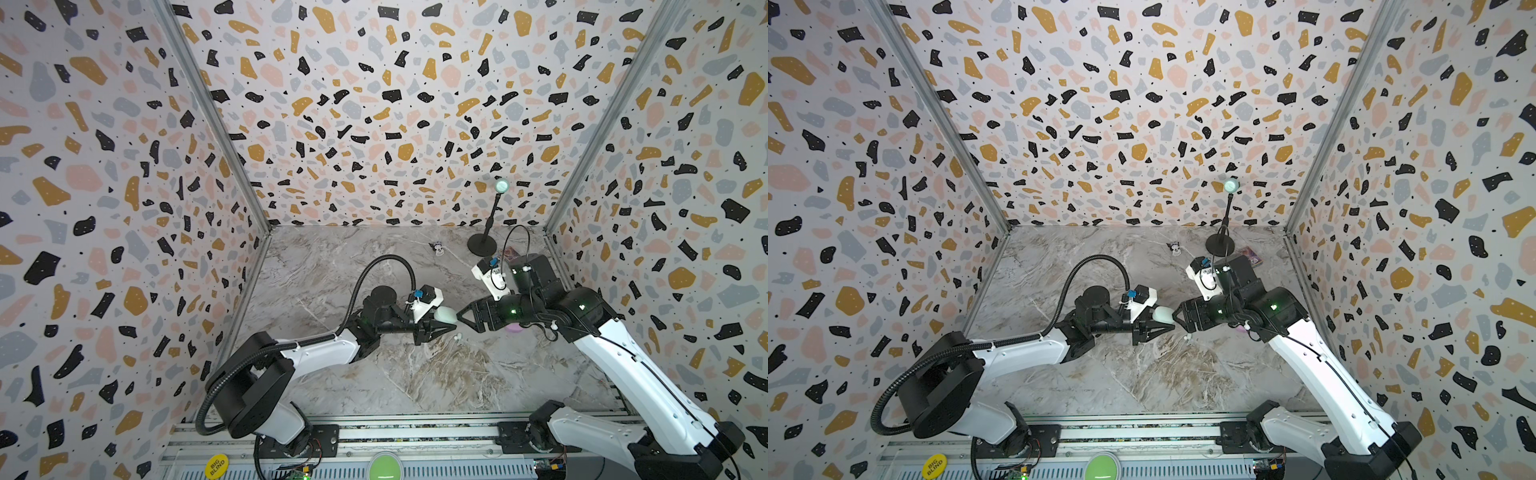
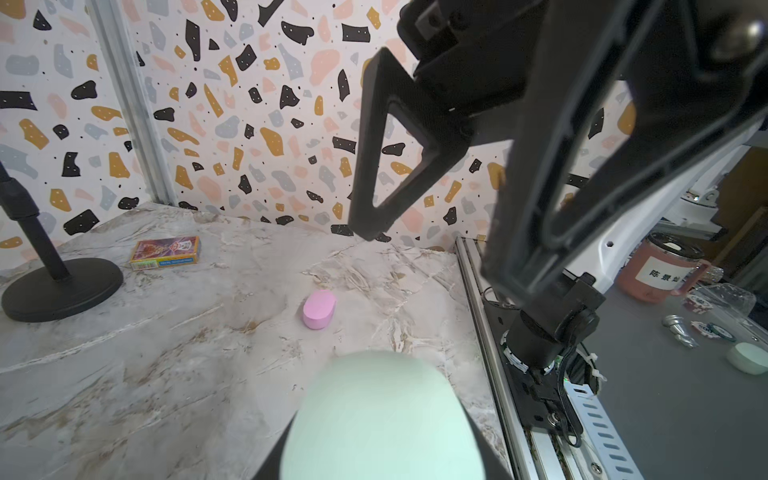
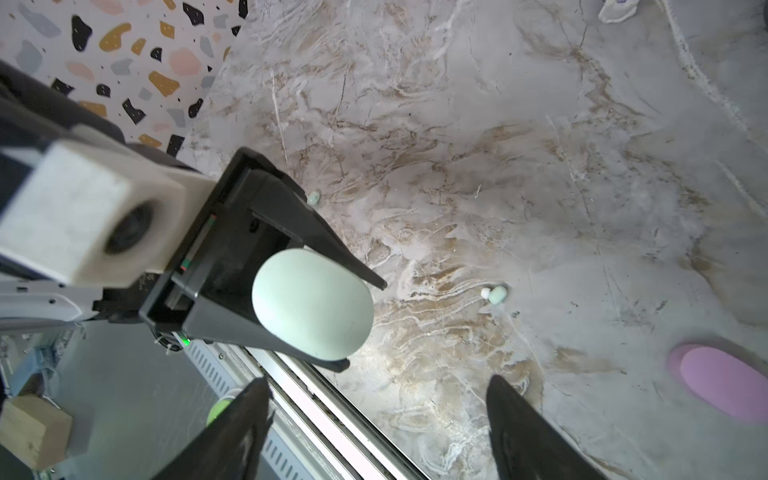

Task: Insert the wireless bluetooth earbuds into the charging case
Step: 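Flip open the case lid with the right gripper while the left gripper holds it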

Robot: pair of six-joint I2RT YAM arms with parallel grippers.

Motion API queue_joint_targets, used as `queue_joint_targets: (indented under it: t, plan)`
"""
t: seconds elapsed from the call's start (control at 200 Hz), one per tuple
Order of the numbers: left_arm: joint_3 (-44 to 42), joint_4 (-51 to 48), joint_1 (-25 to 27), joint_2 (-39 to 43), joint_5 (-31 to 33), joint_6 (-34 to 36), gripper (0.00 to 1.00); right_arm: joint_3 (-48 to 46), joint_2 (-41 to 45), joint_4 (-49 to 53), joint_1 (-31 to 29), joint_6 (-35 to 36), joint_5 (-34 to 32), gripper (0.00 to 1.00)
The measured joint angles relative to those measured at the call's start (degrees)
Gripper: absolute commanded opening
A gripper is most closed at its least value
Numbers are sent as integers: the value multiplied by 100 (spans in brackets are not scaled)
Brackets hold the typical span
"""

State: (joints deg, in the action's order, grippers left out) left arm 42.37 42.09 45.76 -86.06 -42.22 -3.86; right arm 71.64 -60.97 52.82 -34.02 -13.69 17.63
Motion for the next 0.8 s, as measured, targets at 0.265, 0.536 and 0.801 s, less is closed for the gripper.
queue_joint_targets:
  t: [0.265, 0.536, 0.801]
  plan:
    - [79, -48, 0, -59, -243, -31, 12, -238, 98, -431, -811, 439, -802, 80]
    - [81, -138, 0, -76, -317, -28, 11, -328, -63, -649, -914, 634, -1161, 78]
    - [81, -186, -4, -81, -337, -31, 11, -328, -90, -710, -988, 752, -1200, 78]
